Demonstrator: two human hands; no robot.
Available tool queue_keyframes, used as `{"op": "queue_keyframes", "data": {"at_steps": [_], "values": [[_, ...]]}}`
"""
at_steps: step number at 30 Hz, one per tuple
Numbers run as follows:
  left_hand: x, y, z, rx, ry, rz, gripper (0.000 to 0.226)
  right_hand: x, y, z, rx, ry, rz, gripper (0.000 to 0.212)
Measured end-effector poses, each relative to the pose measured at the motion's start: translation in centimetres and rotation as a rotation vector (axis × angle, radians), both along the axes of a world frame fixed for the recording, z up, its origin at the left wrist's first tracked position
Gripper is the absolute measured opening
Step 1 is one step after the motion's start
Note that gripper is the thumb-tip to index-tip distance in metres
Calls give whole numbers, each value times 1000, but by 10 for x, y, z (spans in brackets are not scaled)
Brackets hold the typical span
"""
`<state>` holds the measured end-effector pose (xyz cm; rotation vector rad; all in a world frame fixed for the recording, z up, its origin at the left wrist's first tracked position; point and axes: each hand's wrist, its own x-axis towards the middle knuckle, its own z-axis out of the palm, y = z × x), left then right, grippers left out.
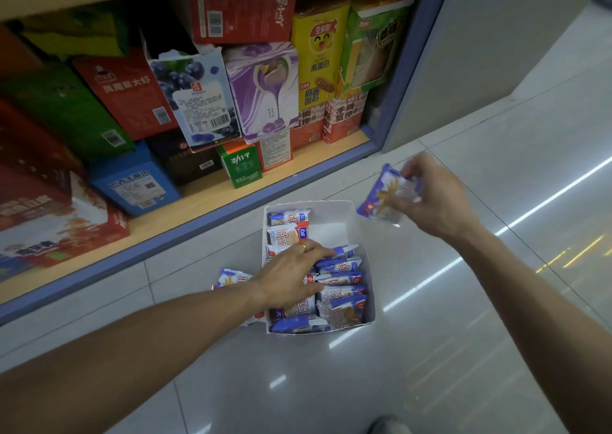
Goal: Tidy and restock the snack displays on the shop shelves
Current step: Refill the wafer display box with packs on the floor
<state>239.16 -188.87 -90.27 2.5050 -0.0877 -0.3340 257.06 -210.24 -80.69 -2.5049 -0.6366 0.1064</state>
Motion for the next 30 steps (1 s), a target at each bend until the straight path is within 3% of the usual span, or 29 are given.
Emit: {"op": "queue_keyframes", "data": {"at_steps": [3, 9, 12, 15, 19, 22, 26, 30], "values": [[0, 2, 0, 5, -16, -13, 65, -19, 44, 16, -23, -98, 143, 44], [-5, -1, 0, 70, -52, 17, 70, -48, 81, -55, -478, -251, 443, 35], [-10, -3, 1, 64, -55, 11, 73, -43, 74, -66, -614, -197, 517, 28], [-13, 0, 4, 70, -81, 57, 77, -38, 67, -64, -603, -91, 546, 32], [-12, 13, 3, 258, 43, 163, 119, -38, 75, -69, -465, 111, 541, 30], [-11, 13, -2, 300, 116, 118, 133, -35, 87, -69, -387, 161, 451, 43], [-4, 10, -5, 288, 63, 112, 131, -29, 104, -73, -380, 173, 438, 45], [-2, 17, -6, 361, 16, 19, 108, -30, 115, -81, -286, 177, 398, 41]]}}
